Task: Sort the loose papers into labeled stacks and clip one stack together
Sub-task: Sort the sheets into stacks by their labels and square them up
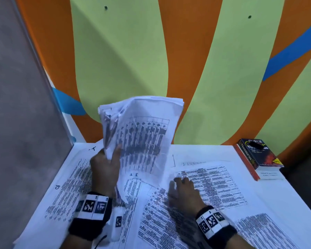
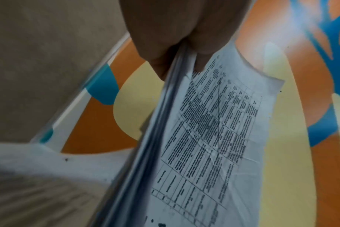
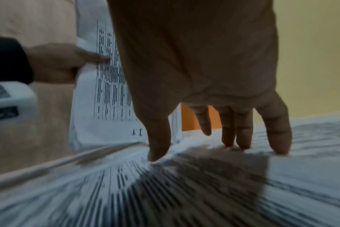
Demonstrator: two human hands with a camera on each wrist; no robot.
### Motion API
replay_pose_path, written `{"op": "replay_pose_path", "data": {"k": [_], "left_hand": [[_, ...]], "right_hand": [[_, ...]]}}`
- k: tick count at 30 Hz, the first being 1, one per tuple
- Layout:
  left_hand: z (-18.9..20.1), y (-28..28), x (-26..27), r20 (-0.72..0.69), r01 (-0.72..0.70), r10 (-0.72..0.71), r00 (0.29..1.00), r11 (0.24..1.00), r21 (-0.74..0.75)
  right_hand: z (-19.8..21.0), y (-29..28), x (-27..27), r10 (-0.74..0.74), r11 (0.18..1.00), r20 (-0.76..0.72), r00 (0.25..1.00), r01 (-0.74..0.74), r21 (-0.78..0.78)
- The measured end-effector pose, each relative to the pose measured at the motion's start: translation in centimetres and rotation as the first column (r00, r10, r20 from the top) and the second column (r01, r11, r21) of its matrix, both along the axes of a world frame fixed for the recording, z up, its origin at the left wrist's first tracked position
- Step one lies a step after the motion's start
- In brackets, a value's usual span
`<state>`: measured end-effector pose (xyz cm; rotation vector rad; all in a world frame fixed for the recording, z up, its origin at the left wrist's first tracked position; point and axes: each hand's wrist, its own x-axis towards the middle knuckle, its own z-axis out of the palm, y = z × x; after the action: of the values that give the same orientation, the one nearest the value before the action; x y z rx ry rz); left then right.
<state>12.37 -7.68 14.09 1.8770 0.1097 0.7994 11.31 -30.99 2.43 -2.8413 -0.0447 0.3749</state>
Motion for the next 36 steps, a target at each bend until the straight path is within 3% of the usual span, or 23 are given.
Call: {"op": "replay_pose_path", "data": {"k": [2,3,9,19,26,29,33,36], "left_hand": [[0.0,1.3,-0.1,0.043,-0.058,0.056,0.998,0.998,0.037],[-0.2,2.0,-0.1,0.052,-0.087,0.084,0.995,0.995,0.047],[-2.3,4.3,-0.4,-0.009,-0.182,0.182,0.983,0.983,0.019],[-2.2,4.7,-0.9,0.017,-0.143,0.143,0.990,0.990,0.005],[-3.1,4.9,-0.6,-0.004,-0.153,0.153,0.988,0.988,-0.032],[-3.3,4.9,-0.5,-0.003,-0.187,0.187,0.982,0.982,-0.006],[-3.2,4.3,-0.5,0.017,-0.167,0.167,0.986,0.985,0.034],[-3.1,3.8,-0.4,0.005,-0.143,0.143,0.990,0.990,0.011]], "right_hand": [[-0.8,-0.2,-0.2,0.066,0.984,-0.044,0.997,-0.072,-0.163],[-0.8,-0.2,-0.1,0.046,0.988,-0.047,0.998,-0.053,-0.147],[1.8,-0.3,0.2,-0.023,0.990,0.022,1.000,0.020,0.142],[12.7,-9.1,3.3,-0.178,0.955,0.235,0.956,0.110,0.277],[20.5,-16.2,4.8,-0.482,0.795,0.283,0.829,0.278,0.539],[18.4,-17.1,3.7,-0.507,0.756,0.188,0.841,0.329,0.566],[10.3,-18.3,2.3,-0.540,0.751,0.030,0.841,0.465,0.468],[5.7,-17.1,1.4,-0.466,0.848,0.021,0.885,0.439,0.297]]}}
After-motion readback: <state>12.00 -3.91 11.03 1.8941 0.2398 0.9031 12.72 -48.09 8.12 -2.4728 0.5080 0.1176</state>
